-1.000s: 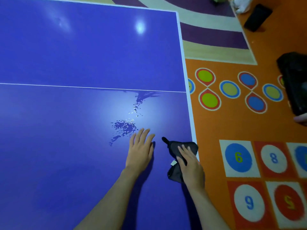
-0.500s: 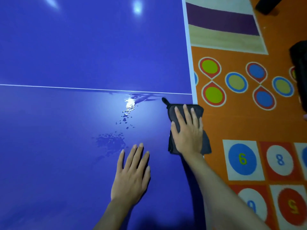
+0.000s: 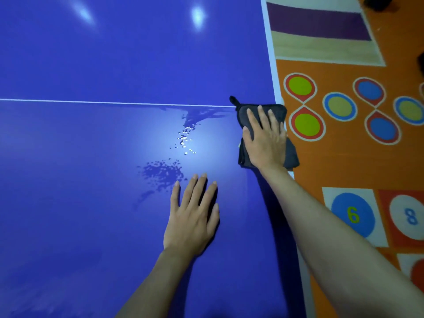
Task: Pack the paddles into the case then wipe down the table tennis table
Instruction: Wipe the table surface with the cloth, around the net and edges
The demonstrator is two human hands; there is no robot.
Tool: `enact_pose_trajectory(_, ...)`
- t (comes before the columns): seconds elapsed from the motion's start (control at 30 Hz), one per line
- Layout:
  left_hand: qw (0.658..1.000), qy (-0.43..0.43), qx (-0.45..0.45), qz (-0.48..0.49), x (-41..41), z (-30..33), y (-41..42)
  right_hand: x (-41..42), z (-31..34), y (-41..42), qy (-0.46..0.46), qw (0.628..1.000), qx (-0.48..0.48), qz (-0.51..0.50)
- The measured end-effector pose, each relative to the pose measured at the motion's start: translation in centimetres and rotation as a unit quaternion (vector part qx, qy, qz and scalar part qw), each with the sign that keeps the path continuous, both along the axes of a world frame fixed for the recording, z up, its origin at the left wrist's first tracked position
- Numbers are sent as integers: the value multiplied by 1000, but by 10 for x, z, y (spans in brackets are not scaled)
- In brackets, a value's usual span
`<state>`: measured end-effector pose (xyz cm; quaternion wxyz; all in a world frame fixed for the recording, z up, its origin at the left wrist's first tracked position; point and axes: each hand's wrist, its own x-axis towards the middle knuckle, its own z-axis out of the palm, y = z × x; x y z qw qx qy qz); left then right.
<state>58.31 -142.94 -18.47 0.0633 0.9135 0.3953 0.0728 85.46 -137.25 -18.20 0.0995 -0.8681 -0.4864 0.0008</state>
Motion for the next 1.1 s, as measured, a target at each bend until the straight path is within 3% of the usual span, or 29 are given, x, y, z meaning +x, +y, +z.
enact_pose_trajectory(0.33, 997, -70, 23, 33, -15, 8, -1, -168, -3, -165, -8, 1000, -25, 13)
enact_pose_trajectory(0.5, 996, -32, 52, 70, -57, 9, 8, -206, -4, -205, -6, 999, -36, 13)
enact_pose_trajectory(0.77, 997, 28, 2, 75, -68, 8, 4, -152, -5, -113, -6, 1000, -2, 7)
enact_pose_trajectory(1.1, 997, 16, -6, 69, -69, -5, 6, -61, -5, 54, -12, 1000, 20, 12)
